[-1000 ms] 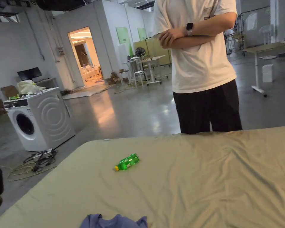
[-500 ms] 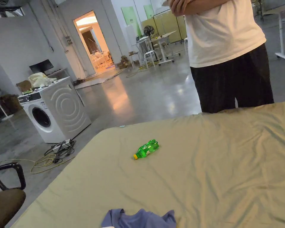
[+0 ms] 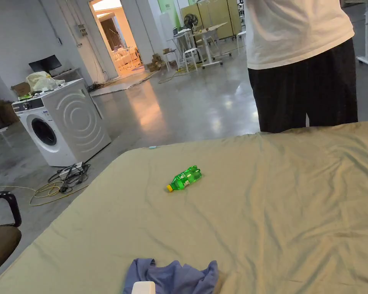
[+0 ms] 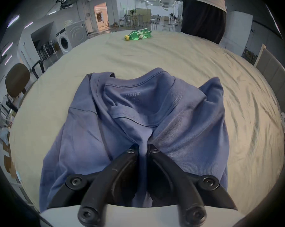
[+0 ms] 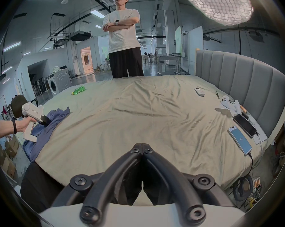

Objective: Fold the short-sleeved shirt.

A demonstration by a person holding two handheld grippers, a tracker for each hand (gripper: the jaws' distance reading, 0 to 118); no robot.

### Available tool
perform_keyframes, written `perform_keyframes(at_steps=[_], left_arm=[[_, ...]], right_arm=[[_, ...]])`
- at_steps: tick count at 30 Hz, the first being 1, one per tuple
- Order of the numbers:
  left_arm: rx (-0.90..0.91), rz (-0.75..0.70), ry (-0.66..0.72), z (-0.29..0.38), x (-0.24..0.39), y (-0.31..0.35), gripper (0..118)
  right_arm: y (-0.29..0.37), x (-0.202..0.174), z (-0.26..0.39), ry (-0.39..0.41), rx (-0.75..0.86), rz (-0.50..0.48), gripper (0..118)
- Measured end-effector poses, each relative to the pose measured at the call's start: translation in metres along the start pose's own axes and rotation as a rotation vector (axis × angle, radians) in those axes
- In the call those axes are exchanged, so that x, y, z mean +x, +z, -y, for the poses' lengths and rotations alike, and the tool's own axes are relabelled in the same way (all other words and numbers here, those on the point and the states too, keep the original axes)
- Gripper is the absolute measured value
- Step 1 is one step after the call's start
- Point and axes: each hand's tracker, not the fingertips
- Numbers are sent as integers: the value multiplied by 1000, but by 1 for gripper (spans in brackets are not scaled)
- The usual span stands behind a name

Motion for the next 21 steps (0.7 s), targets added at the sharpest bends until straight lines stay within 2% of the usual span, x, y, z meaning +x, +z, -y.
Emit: perform_keyframes(at_steps=[3, 4, 8, 11, 14, 18, 21], left_arm=[[-2, 24, 114, -3, -5, 4, 7], [3, 25, 107, -8, -6, 10, 7], [174, 59, 172, -39, 4, 41, 6], [228, 106, 63, -71, 34, 62, 6], [310, 165, -47, -105, 89, 87, 6], [364, 345, -206, -129, 187, 104, 6], [393, 509, -319, -119, 268, 124, 6]], right_arm=[[6, -1, 0, 10, 6, -5, 0], [9, 1, 0, 6, 11, -11, 0], [14, 10, 4, 7, 9, -17, 0], [20, 19, 7, 7, 13, 0, 0], [28, 29, 12, -42, 15, 19, 0], [42, 39, 15, -94, 35, 58, 0], [53, 47, 19, -106, 46, 88, 0]])
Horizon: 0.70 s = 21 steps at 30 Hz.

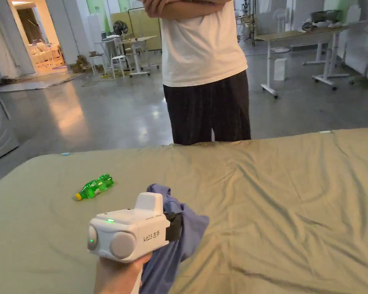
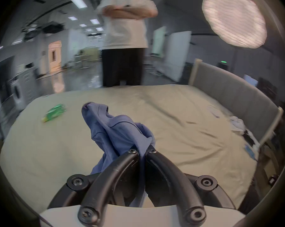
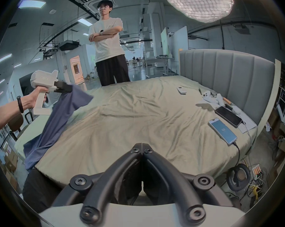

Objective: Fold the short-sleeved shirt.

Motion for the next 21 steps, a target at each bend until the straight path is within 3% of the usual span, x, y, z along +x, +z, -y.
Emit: perform_keyframes(at_steps=[8, 11, 15, 16, 17, 18, 19, 20, 21], left_arm=[[-82, 452, -177, 50, 228, -38, 6], [-199, 586, -138, 96, 295, -53, 6], [-233, 584, -159, 142, 346, -62, 6], [-231, 543, -169, 151, 350, -66, 15], [-235, 503, -156, 155, 349, -69, 30], [-246, 506, -145, 158, 347, -73, 52], [-253, 519, -113, 156, 343, -68, 80], [-253, 517, -67, 154, 334, -64, 93], [-233, 535, -19, 151, 322, -58, 97]], right_arm=[[19, 26, 7, -70, 25, 66, 0], [24, 32, 9, -77, 25, 81, 0], [35, 38, 13, -75, 31, 102, 0], [38, 39, 14, -76, 30, 107, 0], [39, 40, 15, -80, 29, 112, 0], [40, 41, 16, -85, 27, 113, 0], [41, 42, 17, -89, 25, 114, 0], [40, 43, 18, -93, 25, 115, 0], [40, 43, 18, -97, 26, 114, 0]])
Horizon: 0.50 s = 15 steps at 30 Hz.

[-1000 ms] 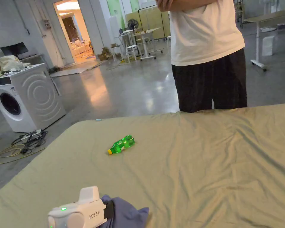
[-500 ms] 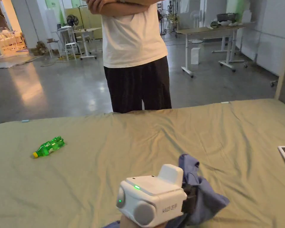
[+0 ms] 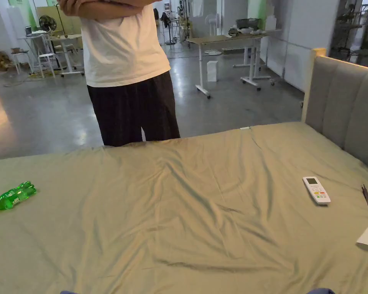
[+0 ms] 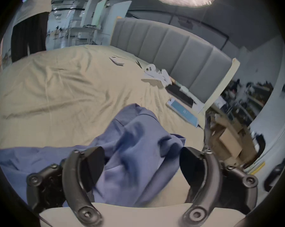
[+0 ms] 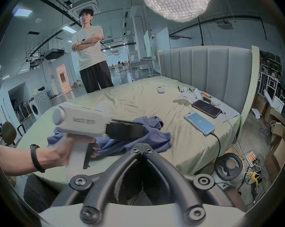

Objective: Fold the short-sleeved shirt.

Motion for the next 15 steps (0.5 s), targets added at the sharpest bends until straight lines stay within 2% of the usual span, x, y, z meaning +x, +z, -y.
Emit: perform_keyframes(at_steps=[3, 7, 11, 15], left_arm=[[95, -11, 50, -2, -30, 53, 96], [246, -132, 71, 3, -59, 166, 96], [411, -409, 13, 23, -60, 288, 96], [558, -758, 56, 58, -35, 368, 95]], right_arm=[[-2, -5, -5, 8, 10, -17, 0], [-11, -18, -18, 55, 51, -81, 0], [-24, -34, -38, 88, 90, -155, 0], [-35, -51, -52, 122, 128, -212, 0]])
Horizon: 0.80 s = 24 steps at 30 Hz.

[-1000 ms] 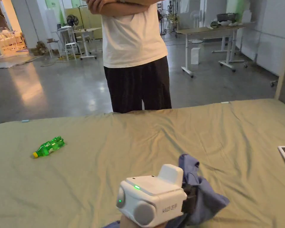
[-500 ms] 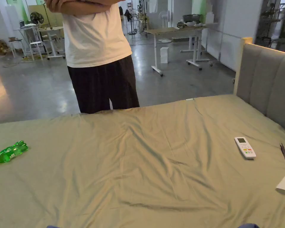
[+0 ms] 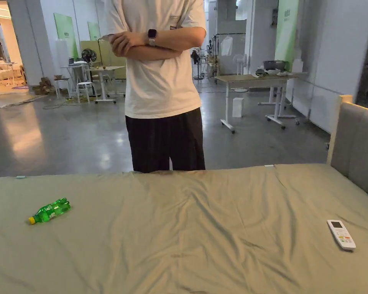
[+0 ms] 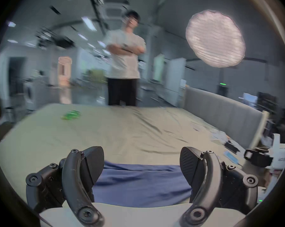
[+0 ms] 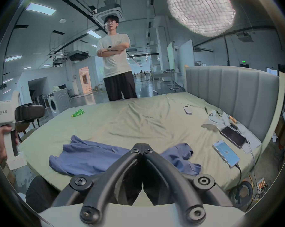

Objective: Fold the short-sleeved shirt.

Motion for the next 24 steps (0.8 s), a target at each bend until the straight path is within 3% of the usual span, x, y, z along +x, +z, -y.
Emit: perform_keyframes(at_steps=[3, 5, 9, 10, 11, 17, 24], left_arm=[[24, -103, 15, 6, -9, 34, 93], [22, -125, 8, 9, -7, 55, 78], [-6, -86, 8, 19, -5, 80, 29], [-9, -62, 41, 24, -5, 83, 10], [-25, -39, 71, 26, -5, 85, 3], [-47, -26, 25, 30, 2, 95, 0], [-42, -21, 13, 20, 7, 92, 0]], right_arm=[[-4, -8, -9, 4, 20, -26, 0], [-4, -11, -13, 6, 37, -40, 0], [0, -13, -15, 25, 44, -41, 0], [1, -13, -13, 26, 39, -43, 0], [3, -13, -12, 28, 34, -44, 0], [11, -13, -7, 57, 13, -32, 0], [14, -10, -14, 24, 33, -42, 0]])
